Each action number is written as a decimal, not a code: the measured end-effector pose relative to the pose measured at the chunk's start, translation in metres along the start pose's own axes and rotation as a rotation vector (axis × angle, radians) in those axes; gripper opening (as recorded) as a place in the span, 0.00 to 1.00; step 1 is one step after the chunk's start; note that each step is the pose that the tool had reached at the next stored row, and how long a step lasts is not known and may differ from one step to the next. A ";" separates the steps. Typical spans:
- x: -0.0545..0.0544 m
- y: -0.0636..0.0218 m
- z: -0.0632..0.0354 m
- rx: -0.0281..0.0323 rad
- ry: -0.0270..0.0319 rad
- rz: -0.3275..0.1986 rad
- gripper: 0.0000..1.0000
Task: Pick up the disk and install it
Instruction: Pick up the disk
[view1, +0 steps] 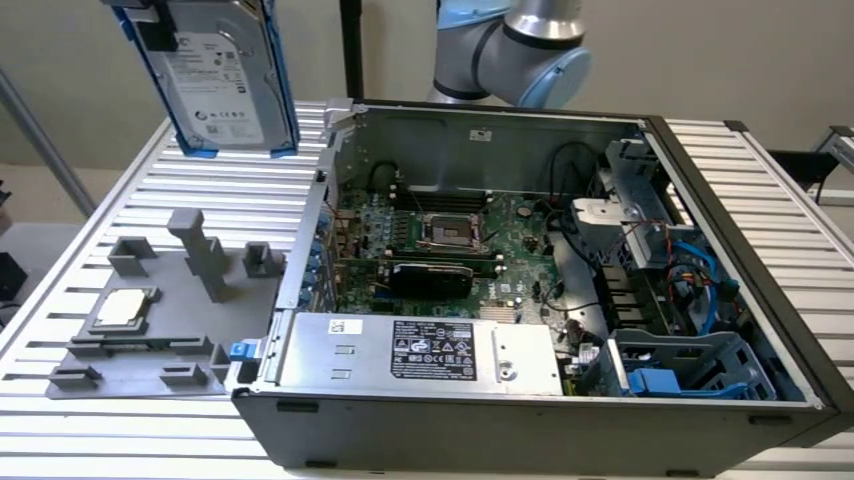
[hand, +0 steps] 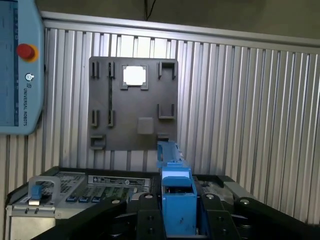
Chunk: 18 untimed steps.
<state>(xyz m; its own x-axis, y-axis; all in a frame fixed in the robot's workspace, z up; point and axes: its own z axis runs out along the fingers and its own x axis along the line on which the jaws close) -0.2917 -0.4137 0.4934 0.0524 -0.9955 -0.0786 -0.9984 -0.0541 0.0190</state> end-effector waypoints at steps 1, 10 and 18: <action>0.002 -0.0034 -0.0012 -0.0002 0.0000 0.000 0.33; 0.021 -0.0395 -0.0085 -0.0016 -0.0001 0.000 0.33; 0.040 -0.0699 -0.0107 -0.0016 -0.0001 0.000 0.33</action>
<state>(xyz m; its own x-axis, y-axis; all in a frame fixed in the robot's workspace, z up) -0.2196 -0.4507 0.4996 0.0523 -0.9955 -0.0788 -0.9983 -0.0541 0.0206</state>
